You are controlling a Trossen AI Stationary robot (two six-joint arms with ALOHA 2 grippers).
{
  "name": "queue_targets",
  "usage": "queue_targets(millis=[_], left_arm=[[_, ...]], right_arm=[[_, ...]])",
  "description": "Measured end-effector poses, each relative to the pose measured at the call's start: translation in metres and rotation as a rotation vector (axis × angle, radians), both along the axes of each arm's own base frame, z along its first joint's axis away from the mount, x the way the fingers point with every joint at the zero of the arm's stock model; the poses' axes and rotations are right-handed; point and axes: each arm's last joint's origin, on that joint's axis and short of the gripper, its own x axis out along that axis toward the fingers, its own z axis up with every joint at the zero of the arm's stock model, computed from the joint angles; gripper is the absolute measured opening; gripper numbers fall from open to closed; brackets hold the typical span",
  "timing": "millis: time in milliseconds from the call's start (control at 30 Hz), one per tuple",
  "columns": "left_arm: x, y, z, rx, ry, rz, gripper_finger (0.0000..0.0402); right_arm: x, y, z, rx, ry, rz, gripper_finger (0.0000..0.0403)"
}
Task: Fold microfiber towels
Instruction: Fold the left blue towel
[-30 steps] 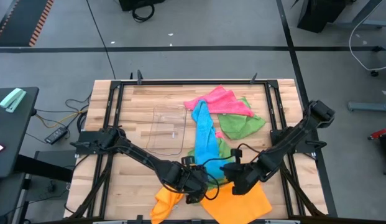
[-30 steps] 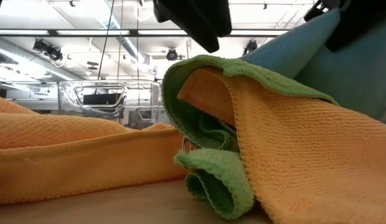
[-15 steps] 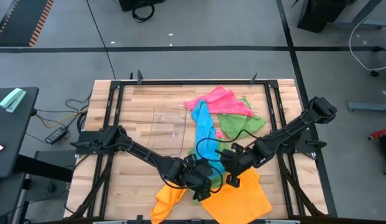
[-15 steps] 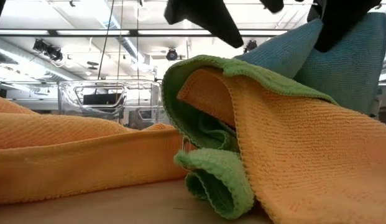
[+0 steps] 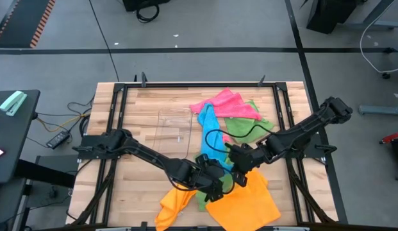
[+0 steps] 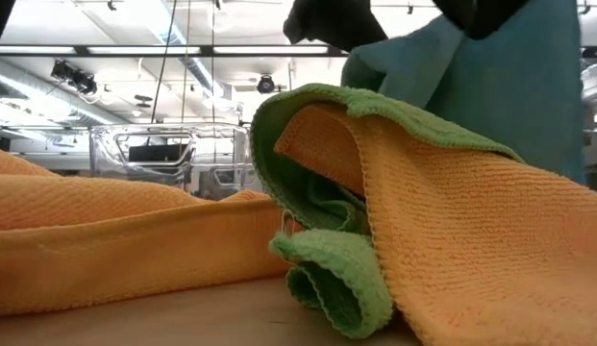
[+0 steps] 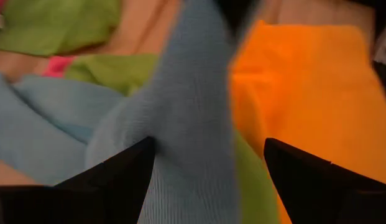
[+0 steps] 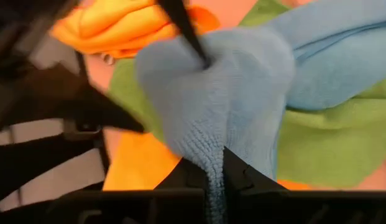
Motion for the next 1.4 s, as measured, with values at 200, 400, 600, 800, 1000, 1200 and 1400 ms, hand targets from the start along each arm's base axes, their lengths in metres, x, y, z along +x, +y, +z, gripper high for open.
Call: queue_targets(millis=[200, 400, 600, 800, 1000, 1200, 1400], left_arm=[[-0.001, 0.003, -0.001, 0.129, 0.012, -0.001, 0.031], [-0.002, 0.003, -0.001, 0.2, 0.043, -0.074, 0.0302], [-0.002, 0.001, -0.003, 0.155, 0.066, -0.131, 0.0284], [-0.002, 0.001, -0.003, 0.15, 0.074, -0.136, 0.0266], [-0.007, 0.004, -0.006, 0.189, 0.134, -0.144, 0.0246], [-0.009, 0.005, -0.008, 0.232, 0.178, -0.183, 0.0207], [-0.011, 0.005, -0.008, 0.255, 0.2, -0.21, 0.0153]], right_arm=[[0.0, 0.002, 0.001, 0.053, 0.006, 0.002, 0.001], [0.002, 0.003, 0.003, 0.086, -0.008, 0.018, 0.001], [0.002, 0.003, 0.003, 0.107, 0.001, -0.009, 0.001], [0.004, 0.003, 0.005, 0.136, -0.014, -0.024, 0.001], [0.004, 0.003, 0.005, 0.158, -0.007, -0.031, 0.001], [0.003, 0.004, 0.005, 0.169, -0.001, -0.014, 0.001], [0.003, 0.005, 0.005, 0.173, 0.005, 0.046, 0.001]])
